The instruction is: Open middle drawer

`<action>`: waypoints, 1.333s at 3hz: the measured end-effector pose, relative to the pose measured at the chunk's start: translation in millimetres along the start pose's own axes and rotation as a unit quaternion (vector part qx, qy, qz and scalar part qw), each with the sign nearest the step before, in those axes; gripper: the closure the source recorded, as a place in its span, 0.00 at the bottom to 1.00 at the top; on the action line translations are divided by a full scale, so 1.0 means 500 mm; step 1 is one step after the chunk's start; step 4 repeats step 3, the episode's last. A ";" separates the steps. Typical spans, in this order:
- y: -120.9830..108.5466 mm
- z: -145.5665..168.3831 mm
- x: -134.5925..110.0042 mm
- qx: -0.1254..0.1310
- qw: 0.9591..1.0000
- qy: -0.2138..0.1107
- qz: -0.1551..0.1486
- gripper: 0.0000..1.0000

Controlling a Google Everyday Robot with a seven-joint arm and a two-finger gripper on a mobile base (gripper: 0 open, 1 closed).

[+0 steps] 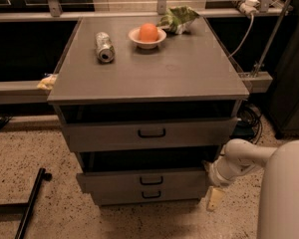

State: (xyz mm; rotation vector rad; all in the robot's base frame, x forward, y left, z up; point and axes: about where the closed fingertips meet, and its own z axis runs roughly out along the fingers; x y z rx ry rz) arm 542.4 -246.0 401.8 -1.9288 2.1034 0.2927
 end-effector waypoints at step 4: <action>0.046 -0.016 -0.002 -0.040 0.999 -0.012 0.007 0.00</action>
Offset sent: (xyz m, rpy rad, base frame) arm -0.2239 -0.0102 0.1068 0.3024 0.7640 0.1404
